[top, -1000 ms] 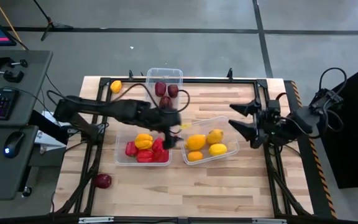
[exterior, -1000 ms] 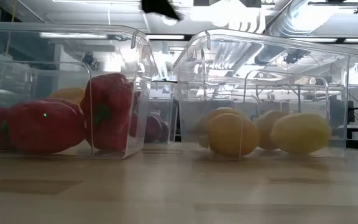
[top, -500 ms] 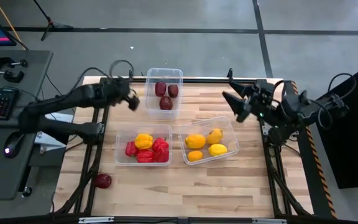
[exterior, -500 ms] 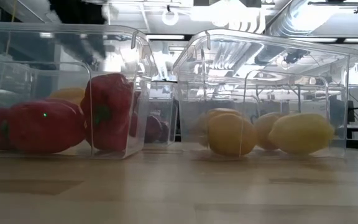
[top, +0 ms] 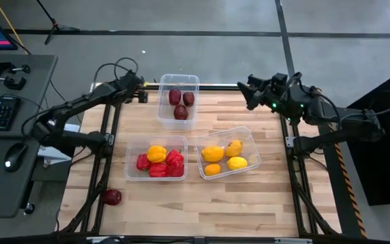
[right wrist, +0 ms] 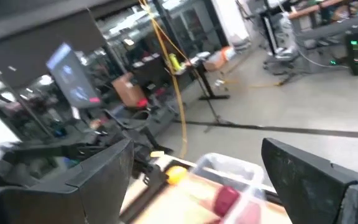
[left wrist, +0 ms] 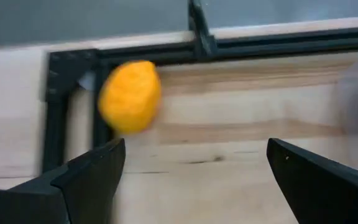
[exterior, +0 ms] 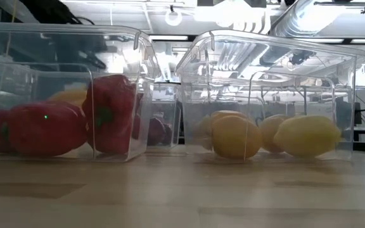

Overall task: Sort produce into baskets
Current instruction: Put the top left lemon into the middle right transparent bin

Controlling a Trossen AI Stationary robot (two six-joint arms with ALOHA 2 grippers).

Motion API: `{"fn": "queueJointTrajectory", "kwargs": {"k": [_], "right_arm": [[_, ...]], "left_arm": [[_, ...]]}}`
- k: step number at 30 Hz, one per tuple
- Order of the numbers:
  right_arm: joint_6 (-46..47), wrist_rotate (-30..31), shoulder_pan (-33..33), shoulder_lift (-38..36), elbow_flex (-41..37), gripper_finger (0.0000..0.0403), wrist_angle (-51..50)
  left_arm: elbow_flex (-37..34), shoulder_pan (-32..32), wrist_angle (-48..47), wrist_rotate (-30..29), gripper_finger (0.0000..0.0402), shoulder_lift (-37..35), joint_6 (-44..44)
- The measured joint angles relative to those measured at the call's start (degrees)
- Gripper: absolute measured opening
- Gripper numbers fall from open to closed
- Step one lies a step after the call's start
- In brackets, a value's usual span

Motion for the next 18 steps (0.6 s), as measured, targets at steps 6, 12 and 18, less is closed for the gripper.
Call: {"fn": "queueJointTrajectory", "kwargs": {"k": [6,12,18], "right_arm": [[-0.59,-5.09,-6.16,0.0,0.0,0.0343,-4.56],[-0.59,-11.67,-11.72,0.0,0.0,0.0343,-9.16],[-0.97,-15.89,-16.16,0.0,0.0,0.0343,-12.15]], "left_arm": [[-0.05,-0.37,4.19,-2.31,0.0376,7.15,-11.86],[1.8,0.89,6.52,-2.89,0.0376,13.49,-16.44],[9.76,2.41,2.67,-2.31,0.0376,19.81,-12.99]]}}
